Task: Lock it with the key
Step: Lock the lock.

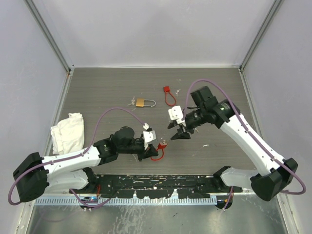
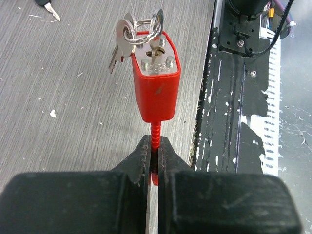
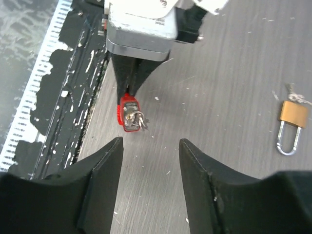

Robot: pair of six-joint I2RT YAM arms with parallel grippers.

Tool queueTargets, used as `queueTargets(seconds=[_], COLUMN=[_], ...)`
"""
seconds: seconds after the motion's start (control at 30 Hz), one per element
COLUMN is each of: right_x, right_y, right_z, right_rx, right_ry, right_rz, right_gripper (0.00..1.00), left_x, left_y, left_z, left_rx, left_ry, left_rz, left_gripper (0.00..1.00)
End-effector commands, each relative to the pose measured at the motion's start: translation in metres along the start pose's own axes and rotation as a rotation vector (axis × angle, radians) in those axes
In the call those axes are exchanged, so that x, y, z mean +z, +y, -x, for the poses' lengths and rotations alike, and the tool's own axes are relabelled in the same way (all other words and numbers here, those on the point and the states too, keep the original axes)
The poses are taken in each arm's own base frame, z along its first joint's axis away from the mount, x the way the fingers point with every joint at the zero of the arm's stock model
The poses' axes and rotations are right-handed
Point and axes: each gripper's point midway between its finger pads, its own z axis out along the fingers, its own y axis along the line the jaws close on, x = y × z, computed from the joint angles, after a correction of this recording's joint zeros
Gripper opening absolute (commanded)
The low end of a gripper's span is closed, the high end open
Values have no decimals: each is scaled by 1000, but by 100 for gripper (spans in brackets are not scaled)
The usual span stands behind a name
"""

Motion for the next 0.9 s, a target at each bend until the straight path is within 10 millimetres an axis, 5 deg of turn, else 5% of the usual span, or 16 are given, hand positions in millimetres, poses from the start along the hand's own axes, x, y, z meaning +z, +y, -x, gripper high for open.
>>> queueTargets(seconds=[0.0, 0.37, 0.87], right_x=[-11, 21, 30], right_y=[11, 16, 16], right_z=[21, -1, -18], right_rx=[-32, 5, 10], right_ry=[-111, -39, 15], right_rz=[-23, 62, 43], right_gripper=[58, 50, 29], left_x=[-1, 5, 4], left_y=[-2, -4, -7], left_z=[34, 36, 39], left_rx=[22, 3, 5], left_ry=[-83, -75, -91], left_rz=[-19, -41, -52], left_gripper=[0, 0, 0])
